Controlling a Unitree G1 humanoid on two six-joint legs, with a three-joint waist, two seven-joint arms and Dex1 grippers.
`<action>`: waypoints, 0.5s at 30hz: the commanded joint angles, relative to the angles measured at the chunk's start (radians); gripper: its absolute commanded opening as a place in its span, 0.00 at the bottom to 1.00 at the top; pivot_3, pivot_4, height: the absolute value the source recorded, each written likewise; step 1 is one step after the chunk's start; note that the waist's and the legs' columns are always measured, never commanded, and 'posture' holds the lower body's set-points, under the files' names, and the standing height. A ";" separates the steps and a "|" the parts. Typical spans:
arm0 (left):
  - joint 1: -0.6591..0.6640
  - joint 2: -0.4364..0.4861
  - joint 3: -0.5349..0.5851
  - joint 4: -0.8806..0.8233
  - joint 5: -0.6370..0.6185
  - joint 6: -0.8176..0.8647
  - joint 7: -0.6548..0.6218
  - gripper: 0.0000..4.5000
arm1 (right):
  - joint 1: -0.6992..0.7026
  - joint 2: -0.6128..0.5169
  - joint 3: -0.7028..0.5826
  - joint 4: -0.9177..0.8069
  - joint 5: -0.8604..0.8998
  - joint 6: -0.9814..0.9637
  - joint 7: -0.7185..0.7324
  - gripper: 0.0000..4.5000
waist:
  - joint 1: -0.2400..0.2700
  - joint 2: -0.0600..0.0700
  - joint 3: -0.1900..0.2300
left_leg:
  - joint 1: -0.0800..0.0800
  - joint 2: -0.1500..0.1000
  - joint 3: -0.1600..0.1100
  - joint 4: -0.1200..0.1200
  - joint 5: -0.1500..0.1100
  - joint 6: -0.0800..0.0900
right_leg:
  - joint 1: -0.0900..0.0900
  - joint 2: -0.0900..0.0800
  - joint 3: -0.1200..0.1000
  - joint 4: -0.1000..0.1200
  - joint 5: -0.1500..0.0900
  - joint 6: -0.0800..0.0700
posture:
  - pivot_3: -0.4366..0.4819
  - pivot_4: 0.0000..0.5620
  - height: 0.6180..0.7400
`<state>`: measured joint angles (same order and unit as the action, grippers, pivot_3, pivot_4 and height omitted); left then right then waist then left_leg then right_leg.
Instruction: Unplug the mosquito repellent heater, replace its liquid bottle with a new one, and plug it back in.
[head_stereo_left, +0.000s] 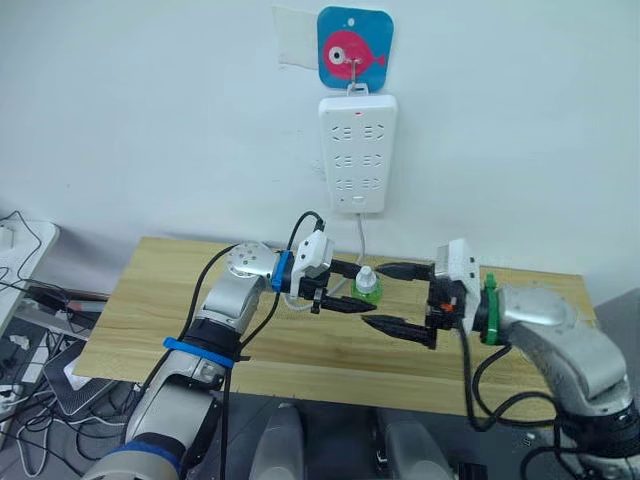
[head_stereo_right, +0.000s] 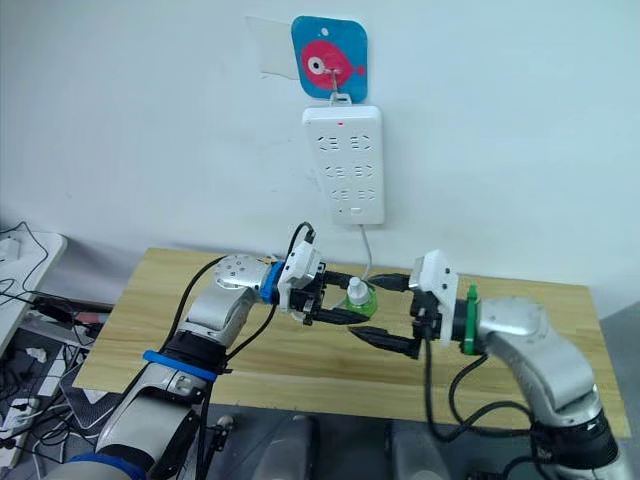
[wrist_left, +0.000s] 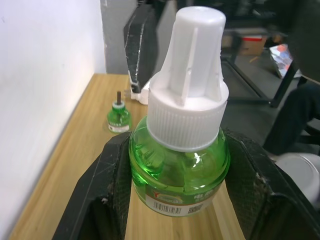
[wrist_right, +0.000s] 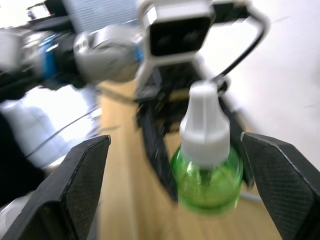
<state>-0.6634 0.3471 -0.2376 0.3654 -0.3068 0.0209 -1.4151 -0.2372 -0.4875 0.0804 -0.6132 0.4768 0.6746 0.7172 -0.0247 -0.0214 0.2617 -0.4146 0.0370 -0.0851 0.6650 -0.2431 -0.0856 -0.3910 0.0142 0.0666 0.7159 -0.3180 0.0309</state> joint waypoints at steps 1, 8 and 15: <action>-0.027 -0.006 0.026 0.007 0.002 -0.007 0.026 0.50 | 0.007 0.035 0.011 -0.059 -0.042 0.028 -0.128 1.00 | -0.002 0.000 -0.004 | 0.000 0.000 -0.001 0.000 0.000 0.001 | 0.000 0.000 -0.001 0.000 0.000 0.000 | 0.51 0.27 1.00; -0.045 -0.018 0.027 0.032 0.007 -0.015 0.037 0.50 | 0.011 0.074 0.066 -0.053 -0.101 0.020 -0.223 1.00 | -0.005 0.001 -0.020 | 0.000 -0.001 -0.002 -0.002 0.001 0.002 | 0.000 0.000 -0.002 0.000 0.000 -0.001 | 0.50 0.26 1.00; -0.043 -0.027 0.026 0.032 0.014 -0.026 0.033 0.50 | 0.043 0.140 0.201 -0.118 -0.179 0.012 -0.320 0.63 | -0.007 0.001 -0.029 | 0.000 -0.001 -0.002 -0.002 0.001 0.003 | 0.000 0.000 -0.002 0.000 0.000 -0.001 | 0.50 0.25 1.00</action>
<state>-0.6894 0.3280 -0.2284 0.4118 -0.2843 0.0127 -1.3882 -0.2058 -0.3630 0.2383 -0.6678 0.3126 0.7011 0.4200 -0.0315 -0.0206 0.2331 -0.4145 0.0356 -0.0874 0.6626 -0.2421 -0.0831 -0.3909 0.0142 0.0649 0.7157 -0.3177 0.0302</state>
